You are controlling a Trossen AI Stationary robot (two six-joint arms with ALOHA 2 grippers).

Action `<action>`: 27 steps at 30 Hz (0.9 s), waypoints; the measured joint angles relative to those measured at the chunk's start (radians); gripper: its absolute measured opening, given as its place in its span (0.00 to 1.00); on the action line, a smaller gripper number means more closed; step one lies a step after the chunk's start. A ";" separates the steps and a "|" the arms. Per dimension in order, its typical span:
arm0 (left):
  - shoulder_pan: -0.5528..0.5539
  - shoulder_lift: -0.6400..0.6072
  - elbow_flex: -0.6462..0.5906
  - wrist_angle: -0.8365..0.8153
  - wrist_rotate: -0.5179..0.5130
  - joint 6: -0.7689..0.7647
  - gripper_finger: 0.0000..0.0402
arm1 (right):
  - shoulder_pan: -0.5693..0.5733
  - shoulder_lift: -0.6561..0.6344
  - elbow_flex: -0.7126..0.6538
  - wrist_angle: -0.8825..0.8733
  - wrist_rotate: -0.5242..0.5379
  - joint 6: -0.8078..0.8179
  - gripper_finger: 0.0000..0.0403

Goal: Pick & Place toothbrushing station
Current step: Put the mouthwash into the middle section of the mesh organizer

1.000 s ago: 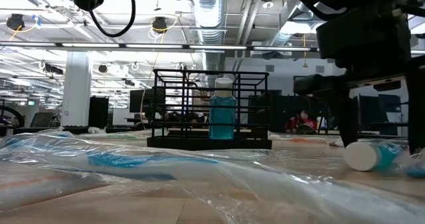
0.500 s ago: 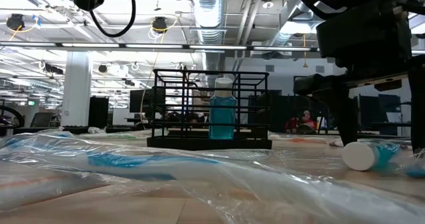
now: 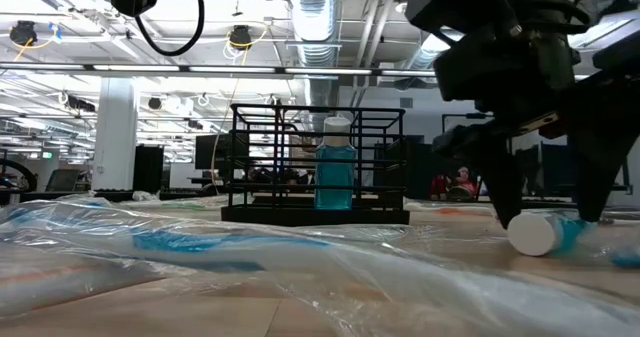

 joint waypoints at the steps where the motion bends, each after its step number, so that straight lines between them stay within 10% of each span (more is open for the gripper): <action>1: 0.000 0.000 0.000 0.000 0.000 0.000 0.01 | 0.003 0.000 0.000 0.002 0.000 -0.001 0.63; 27: 0.010 0.000 0.000 0.007 0.012 0.000 0.01 | 0.052 -0.001 -0.022 0.059 0.042 0.015 0.63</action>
